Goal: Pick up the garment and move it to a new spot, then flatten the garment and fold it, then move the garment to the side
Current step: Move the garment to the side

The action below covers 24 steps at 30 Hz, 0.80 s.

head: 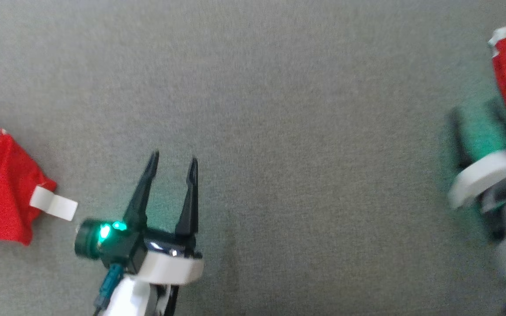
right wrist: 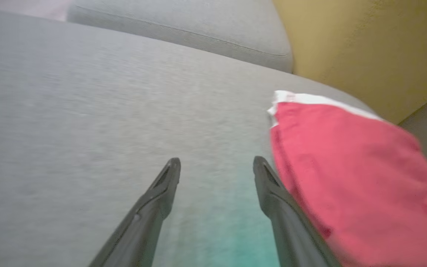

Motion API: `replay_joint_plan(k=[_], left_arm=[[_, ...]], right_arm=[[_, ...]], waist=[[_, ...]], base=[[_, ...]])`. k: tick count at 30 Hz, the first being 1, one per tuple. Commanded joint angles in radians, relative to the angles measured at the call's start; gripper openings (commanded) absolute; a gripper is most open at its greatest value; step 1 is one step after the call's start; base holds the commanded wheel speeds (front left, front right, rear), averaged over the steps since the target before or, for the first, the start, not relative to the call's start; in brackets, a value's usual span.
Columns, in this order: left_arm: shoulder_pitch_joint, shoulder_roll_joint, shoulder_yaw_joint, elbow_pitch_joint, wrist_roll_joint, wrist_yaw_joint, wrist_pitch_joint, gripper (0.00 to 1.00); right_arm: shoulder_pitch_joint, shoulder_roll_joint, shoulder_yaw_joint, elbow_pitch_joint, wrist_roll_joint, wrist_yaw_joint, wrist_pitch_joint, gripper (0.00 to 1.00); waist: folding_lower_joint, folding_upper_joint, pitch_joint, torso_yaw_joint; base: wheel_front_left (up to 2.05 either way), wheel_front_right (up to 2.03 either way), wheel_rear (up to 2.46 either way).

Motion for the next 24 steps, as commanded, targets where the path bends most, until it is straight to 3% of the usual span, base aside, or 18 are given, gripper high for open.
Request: replay_joint_plan(k=[1,6,8,10,14,18,24], left_arm=[[0.013,-0.001,0.034,-0.013,-0.014,0.006,-0.005,1.0],[0.089,-0.001,0.065,-0.004,-0.045,0.03,-0.005,1.0],[0.128,-0.001,0.08,-0.013,-0.051,0.051,-0.005,1.0],[0.165,-0.001,0.096,-0.028,-0.067,0.064,-0.005,1.0],[0.229,-0.001,0.124,-0.069,-0.046,0.075,-0.005,1.0],[0.259,-0.001,0.142,-0.123,-0.045,0.074,-0.005,1.0],[0.321,-0.001,0.183,-0.131,-0.026,0.079,-0.005,1.0]], right_arm=[[0.03,0.019,0.047,-0.029,0.033,0.006,-0.047,1.0],[0.131,0.134,0.186,0.011,0.098,0.006,-0.209,1.0],[0.166,0.171,0.192,0.016,0.104,0.006,-0.23,1.0],[0.202,0.201,0.193,-0.056,0.105,0.006,-0.234,1.0],[0.318,0.238,0.148,-0.246,0.104,0.006,-0.235,1.0],[0.4,0.251,0.102,-0.314,0.077,0.006,-0.235,1.0],[0.493,0.258,0.08,-0.318,0.034,0.006,-0.235,1.0]], waist=[[0.0002,0.0,-0.093,0.004],[0.0002,0.0,-0.215,0.011],[0.0002,0.0,-0.261,0.011],[0.0002,0.0,-0.299,0.01],[0.0002,0.0,-0.35,0.004],[0.0002,0.0,-0.377,0.006],[0.0002,0.0,-0.421,-0.015]], base=[[0.0,0.0,0.0],[0.0,0.0,0.0],[0.0,0.0,0.0],[0.0,0.0,0.0],[0.0,0.0,0.0],[0.0,0.0,0.0],[0.0,0.0,0.0]])
